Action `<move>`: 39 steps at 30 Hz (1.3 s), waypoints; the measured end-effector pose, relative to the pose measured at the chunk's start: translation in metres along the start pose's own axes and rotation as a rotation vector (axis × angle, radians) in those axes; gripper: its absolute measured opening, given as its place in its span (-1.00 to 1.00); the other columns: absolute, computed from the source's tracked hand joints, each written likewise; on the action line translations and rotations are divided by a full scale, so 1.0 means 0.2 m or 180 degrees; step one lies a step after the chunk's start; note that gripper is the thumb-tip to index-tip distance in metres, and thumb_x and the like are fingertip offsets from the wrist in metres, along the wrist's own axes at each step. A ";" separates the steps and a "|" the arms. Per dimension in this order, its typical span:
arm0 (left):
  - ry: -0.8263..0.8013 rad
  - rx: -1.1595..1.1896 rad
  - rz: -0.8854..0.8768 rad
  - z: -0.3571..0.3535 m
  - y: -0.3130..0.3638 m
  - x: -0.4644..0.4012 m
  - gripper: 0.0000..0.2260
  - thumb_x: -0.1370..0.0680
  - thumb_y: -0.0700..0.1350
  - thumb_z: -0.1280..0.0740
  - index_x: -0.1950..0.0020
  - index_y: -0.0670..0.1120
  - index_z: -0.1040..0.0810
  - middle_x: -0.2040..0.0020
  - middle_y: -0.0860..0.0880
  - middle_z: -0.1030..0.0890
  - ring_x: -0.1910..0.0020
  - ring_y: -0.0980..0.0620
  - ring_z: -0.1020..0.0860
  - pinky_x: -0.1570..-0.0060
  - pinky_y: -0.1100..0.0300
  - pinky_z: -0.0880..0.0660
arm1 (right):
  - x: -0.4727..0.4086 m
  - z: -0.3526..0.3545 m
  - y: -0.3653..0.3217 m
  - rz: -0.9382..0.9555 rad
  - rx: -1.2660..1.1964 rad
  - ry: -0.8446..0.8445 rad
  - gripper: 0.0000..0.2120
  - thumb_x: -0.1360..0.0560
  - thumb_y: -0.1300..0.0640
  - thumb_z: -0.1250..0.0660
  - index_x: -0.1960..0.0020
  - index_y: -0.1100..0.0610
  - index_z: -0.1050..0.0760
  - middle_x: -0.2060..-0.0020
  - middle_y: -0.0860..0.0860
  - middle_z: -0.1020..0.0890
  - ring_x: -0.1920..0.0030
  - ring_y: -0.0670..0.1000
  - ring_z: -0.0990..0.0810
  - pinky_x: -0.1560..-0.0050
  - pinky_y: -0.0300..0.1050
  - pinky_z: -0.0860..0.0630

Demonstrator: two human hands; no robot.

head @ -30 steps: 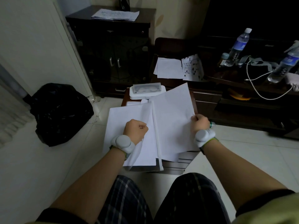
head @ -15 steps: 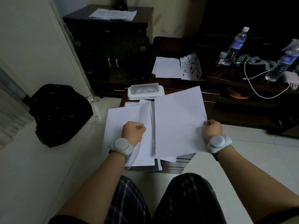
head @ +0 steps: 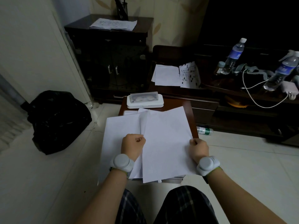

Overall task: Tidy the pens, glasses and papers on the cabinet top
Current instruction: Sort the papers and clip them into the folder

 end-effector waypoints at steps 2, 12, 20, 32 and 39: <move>-0.0037 -0.0006 -0.0010 0.00 -0.01 -0.01 -0.70 -0.38 -0.13 -0.24 0.47 -0.28 -0.31 0.45 -0.07 -0.22 0.42 0.05 -0.25 0.36 0.20 -0.29 | 0.00 -0.05 -0.02 0.0016 -0.0004 -0.0018 -0.73 -0.59 0.20 -0.16 -0.16 0.31 -0.52 -0.13 0.29 -0.57 -0.17 0.26 -0.50 -0.11 -0.07 -0.40; -0.0016 -0.0110 -0.0196 -0.02 -0.04 -0.02 -0.68 -0.46 -0.29 -0.28 0.47 -0.30 -0.31 0.51 -0.13 -0.27 0.49 0.02 -0.33 0.43 -0.03 -0.48 | 0.01 -0.27 -0.14 0.0122 -0.0065 -0.0223 -0.75 -0.59 0.20 -0.17 -0.10 0.31 -0.56 -0.08 0.29 -0.60 -0.15 0.25 -0.52 0.00 -0.13 -0.38; 0.0068 -0.0274 -0.0199 -0.01 -0.05 -0.05 -0.72 -0.47 -0.26 -0.30 0.43 -0.29 -0.40 0.43 -0.26 -0.35 0.45 -0.19 -0.45 0.35 -0.05 -0.51 | 0.02 -0.39 -0.16 0.0231 -0.0128 -0.0412 -0.77 -0.59 0.21 -0.16 0.05 0.30 -0.56 0.02 0.29 -0.62 0.06 0.20 -0.51 0.17 -0.22 -0.22; 0.0071 -0.0393 -0.0310 -0.01 -0.05 -0.04 -0.71 -0.44 -0.23 -0.28 0.46 -0.25 -0.33 0.42 -0.27 -0.35 0.45 -0.17 -0.47 0.36 -0.01 -0.46 | 0.04 -0.46 -0.24 0.0556 -0.0080 -0.0549 -0.72 -0.59 0.20 -0.17 0.22 0.26 -0.52 0.23 0.23 -0.58 0.20 0.10 -0.38 0.24 -0.22 -0.19; 0.0080 -0.0455 -0.0321 0.00 -0.04 -0.04 -0.72 -0.40 -0.14 -0.22 0.48 -0.22 -0.29 0.44 -0.26 -0.35 0.48 -0.11 -0.46 0.38 -0.06 -0.48 | 0.06 -0.53 -0.28 0.0634 -0.0109 -0.0789 -0.69 -0.58 0.21 -0.16 0.34 0.17 -0.36 0.39 0.06 -0.45 0.25 0.10 -0.35 0.28 -0.21 -0.19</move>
Point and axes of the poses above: each hand's wrist, its own x-axis away from the middle knuckle, its own z-axis out of the back of the hand, y = z × x, the point moved 1 cm from there along -x, towards the middle knuckle
